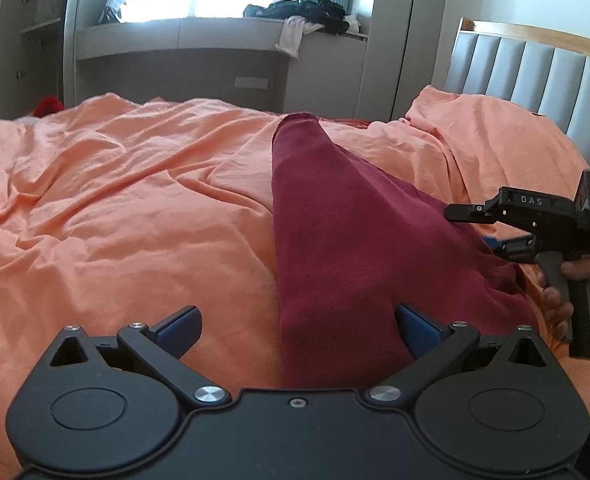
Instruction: Fold small clothes
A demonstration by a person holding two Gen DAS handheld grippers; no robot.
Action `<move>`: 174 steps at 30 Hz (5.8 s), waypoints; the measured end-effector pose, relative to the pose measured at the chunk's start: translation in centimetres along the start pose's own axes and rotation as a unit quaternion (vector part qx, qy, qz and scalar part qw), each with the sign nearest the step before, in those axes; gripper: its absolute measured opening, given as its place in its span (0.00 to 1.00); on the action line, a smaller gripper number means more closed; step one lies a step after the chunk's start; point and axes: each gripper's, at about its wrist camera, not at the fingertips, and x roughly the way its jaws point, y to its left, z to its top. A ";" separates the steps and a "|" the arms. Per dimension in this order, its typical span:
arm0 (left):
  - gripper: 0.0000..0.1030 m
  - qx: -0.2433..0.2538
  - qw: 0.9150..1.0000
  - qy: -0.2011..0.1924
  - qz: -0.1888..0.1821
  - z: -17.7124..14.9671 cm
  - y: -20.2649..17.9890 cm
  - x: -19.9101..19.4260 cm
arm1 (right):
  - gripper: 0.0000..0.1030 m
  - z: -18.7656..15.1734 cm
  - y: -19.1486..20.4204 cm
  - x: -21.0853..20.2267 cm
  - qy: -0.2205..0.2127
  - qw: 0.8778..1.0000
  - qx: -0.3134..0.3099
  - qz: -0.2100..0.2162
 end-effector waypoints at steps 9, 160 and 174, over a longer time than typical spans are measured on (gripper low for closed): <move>1.00 -0.013 0.998 0.037 -0.045 2.9 0.7 1.5 | 0.83 -1.1 -0.8 0.9 0.029 0.997 0.045 0.056; 0.83 -0.015 0.968 0.103 -0.229 3.6 3.4 7.6 | 0.71 -5.8 7.0 3.6 -0.045 0.997 -0.031 -0.050; 0.49 0.013 0.980 0.069 -0.185 5.1 1.5 5.8 | 0.29 -7.0 11.7 1.7 -0.108 0.981 -0.151 -0.061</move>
